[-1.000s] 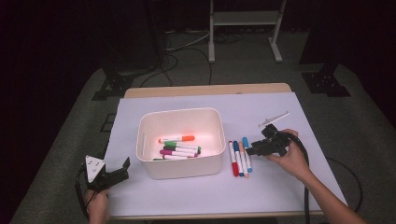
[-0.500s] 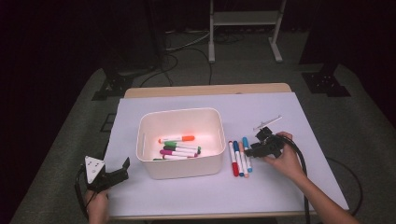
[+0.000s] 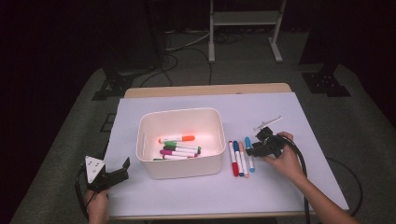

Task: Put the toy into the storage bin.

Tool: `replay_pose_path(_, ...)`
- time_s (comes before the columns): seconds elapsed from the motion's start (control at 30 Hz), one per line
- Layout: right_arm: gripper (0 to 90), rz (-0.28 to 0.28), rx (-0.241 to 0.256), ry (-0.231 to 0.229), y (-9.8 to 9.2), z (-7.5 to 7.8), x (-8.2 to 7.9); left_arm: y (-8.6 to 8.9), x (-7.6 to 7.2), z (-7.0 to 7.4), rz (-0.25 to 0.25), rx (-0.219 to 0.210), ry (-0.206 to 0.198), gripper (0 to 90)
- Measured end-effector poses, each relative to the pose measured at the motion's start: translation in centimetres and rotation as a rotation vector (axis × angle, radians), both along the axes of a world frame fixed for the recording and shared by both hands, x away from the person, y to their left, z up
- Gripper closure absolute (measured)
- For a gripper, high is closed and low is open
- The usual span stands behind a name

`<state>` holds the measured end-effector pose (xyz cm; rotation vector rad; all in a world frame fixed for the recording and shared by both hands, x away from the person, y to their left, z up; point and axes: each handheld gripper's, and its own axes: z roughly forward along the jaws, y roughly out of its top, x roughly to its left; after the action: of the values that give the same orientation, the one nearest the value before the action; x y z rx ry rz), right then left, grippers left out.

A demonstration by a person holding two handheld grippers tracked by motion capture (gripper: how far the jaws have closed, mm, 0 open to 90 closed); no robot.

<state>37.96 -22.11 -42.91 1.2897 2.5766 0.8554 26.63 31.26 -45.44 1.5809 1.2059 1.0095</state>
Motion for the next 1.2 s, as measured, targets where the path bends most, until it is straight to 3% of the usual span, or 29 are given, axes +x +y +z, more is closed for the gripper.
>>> replay_pose_path(0.33, 63.0, -0.079, -0.095, -0.024, -2.2, -0.3, -0.5, 0.0, 0.0, 0.0, 0.0, 0.002, 0.006, 0.0)
replay_pose_path(0.5, 68.5, -0.079, -0.131, -0.043, -2.7, -0.6, -0.8, 0.0, 0.1, 0.0, 0.001, 0.0, 0.005, 0.0)
replay_pose_path(0.73, 75.4, -0.065, -0.136, -0.051, -2.7, -0.6, -1.1, 0.0, 0.1, 0.0, 0.002, 0.0, 0.004, 0.0)
replay_pose_path(0.93, 75.7, -0.063, -0.058, 0.007, -3.3, -0.1, -1.2, 0.0, 0.1, 0.0, 0.001, 0.0, 0.006, 0.0)
replay_pose_path(1.2, 75.6, 0.004, 0.073, -0.003, -2.5, 3.4, -2.7, 0.0, 0.1, 0.0, 0.002, 0.003, 0.006, 0.0)
